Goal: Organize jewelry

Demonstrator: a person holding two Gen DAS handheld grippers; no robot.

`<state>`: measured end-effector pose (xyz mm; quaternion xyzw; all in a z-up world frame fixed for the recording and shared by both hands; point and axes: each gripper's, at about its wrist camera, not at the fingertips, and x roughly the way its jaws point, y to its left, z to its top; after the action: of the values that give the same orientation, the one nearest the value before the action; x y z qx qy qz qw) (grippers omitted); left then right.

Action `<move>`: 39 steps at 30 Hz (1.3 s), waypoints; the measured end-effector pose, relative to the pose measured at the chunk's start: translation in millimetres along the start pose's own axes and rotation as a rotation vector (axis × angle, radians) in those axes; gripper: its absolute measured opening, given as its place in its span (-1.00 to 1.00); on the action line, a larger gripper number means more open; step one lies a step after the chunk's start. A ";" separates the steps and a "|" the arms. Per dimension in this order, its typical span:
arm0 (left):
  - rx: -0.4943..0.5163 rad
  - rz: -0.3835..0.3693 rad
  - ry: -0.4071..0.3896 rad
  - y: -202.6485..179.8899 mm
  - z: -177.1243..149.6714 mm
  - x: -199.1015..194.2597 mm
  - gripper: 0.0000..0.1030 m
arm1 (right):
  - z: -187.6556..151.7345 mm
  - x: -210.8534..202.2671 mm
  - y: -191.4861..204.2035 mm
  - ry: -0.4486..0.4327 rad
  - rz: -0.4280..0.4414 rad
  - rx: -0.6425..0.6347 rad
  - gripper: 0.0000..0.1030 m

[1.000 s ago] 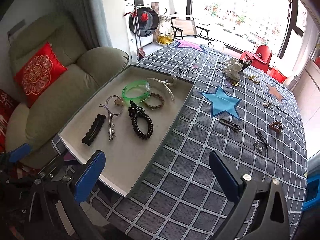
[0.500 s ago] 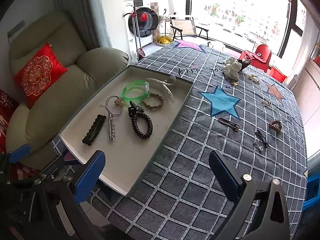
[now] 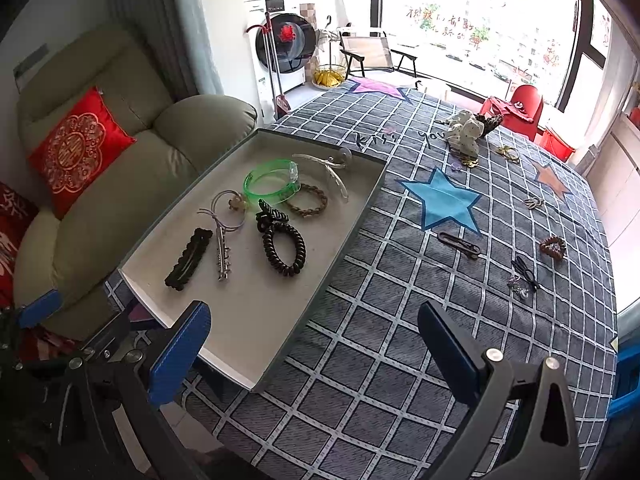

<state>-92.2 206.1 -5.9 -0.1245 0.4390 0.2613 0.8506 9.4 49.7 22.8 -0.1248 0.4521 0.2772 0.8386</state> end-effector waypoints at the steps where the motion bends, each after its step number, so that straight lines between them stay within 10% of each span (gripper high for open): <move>1: 0.000 0.001 0.000 0.1 0.1 0.0 1.00 | -0.4 0.1 0.3 0.000 0.001 0.001 0.99; 39: 0.008 0.011 0.002 -1.0 -2.6 1.6 1.00 | -2.9 1.2 -0.6 0.002 0.007 0.012 0.99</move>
<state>-92.6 204.7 -8.7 -0.1190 0.4415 0.2643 0.8491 8.2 48.3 20.1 -0.1184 0.4548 0.2774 0.8380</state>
